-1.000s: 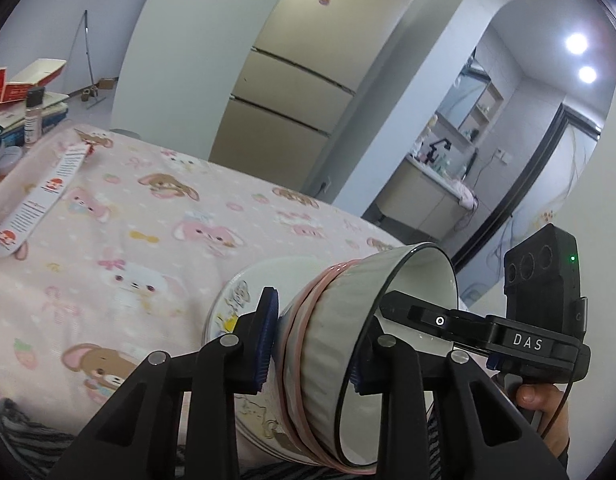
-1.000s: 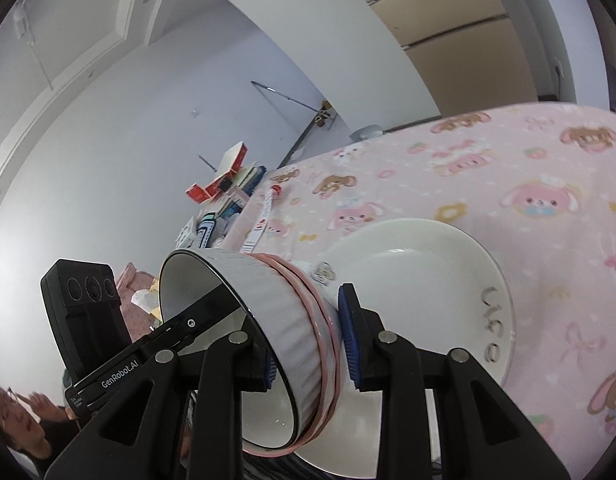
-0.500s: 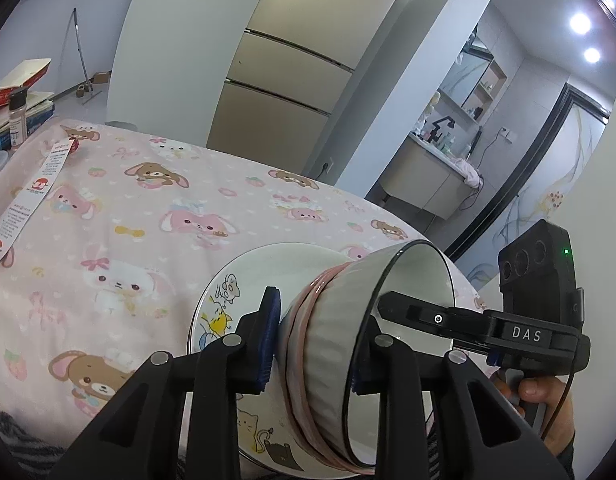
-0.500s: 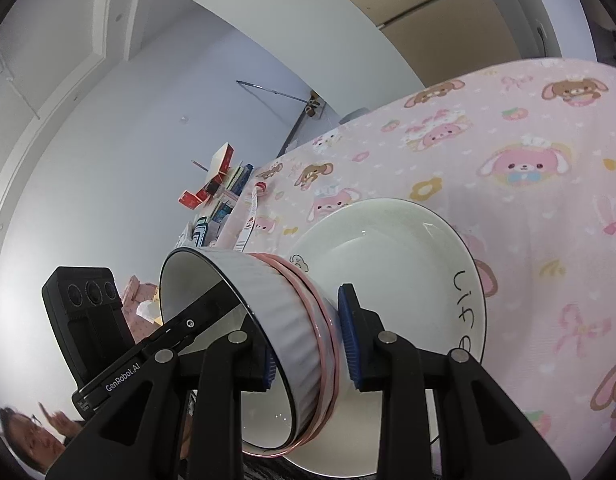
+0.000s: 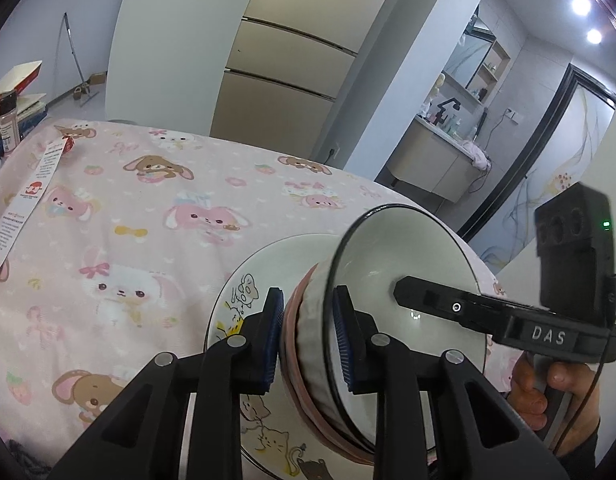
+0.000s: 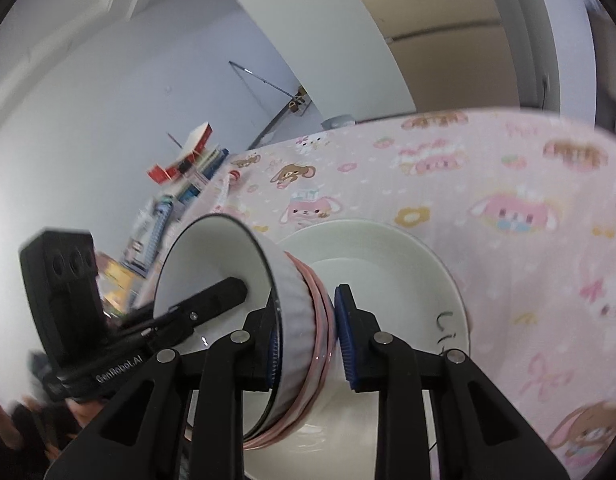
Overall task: Organize plates and bowls
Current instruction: 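Lower the bowl stack onto the plates and open both grippers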
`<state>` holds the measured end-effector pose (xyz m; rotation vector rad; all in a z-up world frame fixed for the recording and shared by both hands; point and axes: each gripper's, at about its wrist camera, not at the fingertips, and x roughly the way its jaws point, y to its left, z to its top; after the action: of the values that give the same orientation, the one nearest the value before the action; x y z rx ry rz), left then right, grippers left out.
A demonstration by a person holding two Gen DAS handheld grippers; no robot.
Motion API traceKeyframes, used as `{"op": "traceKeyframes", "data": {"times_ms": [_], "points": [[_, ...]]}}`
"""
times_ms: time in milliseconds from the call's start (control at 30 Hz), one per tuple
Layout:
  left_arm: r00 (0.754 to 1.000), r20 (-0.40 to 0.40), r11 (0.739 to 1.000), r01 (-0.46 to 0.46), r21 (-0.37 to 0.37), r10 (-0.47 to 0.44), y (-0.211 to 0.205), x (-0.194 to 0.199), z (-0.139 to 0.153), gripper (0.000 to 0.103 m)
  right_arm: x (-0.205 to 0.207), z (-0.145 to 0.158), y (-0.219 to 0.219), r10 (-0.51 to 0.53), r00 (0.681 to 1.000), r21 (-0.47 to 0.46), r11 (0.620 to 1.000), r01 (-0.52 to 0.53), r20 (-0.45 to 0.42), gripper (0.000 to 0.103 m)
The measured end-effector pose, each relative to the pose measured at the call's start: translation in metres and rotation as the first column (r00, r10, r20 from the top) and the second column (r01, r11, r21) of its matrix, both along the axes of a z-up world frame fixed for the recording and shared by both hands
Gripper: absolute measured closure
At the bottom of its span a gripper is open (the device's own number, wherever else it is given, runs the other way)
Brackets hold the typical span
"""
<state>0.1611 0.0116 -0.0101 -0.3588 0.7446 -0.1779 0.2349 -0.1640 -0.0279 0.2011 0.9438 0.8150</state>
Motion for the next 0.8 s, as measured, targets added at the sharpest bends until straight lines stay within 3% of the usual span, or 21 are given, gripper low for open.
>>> {"op": "traceKeyframes", "data": {"times_ms": [167,300,433,467,533,600,700,800], "points": [[1.0,0.019,0.999,0.012,0.033,-0.013,-0.004,-0.002,0.0,0.076,-0.008,0.004,0.01,0.004,0.994,-0.095,0.995,0.006,0.114,0.079],[0.999,0.041,1.0,-0.002,0.032,0.001,-0.001,-0.006,0.002,0.076,-0.015,0.009,0.005,-0.011,0.982,-0.071,0.997,0.024,0.186,0.078],[0.991,0.133,0.999,-0.027,0.023,0.023,0.007,-0.017,0.015,0.076,-0.023,0.026,-0.003,-0.034,0.955,-0.029,0.999,0.045,0.296,0.078],[0.989,0.145,0.999,-0.025,0.02,0.021,0.008,-0.018,0.017,0.076,-0.024,0.03,-0.005,-0.027,0.95,-0.006,1.0,0.031,0.31,0.083],[0.984,0.177,0.999,-0.037,0.034,0.031,0.007,-0.02,0.02,0.079,-0.022,0.032,-0.002,-0.011,0.951,0.012,1.0,0.008,0.309,0.089],[0.982,0.185,0.998,-0.031,0.057,0.02,0.003,-0.017,0.022,0.088,-0.022,0.03,0.004,-0.002,0.949,-0.013,1.0,0.007,0.316,0.09],[0.983,0.181,0.994,-0.037,0.104,0.018,-0.001,-0.012,0.027,0.088,-0.016,0.025,0.009,-0.003,0.965,-0.034,0.999,0.012,0.263,0.091],[0.99,0.137,1.0,-0.016,0.012,0.014,0.011,-0.005,0.024,0.088,-0.002,0.021,-0.002,-0.021,0.99,0.071,0.997,0.012,0.138,0.09]]}}
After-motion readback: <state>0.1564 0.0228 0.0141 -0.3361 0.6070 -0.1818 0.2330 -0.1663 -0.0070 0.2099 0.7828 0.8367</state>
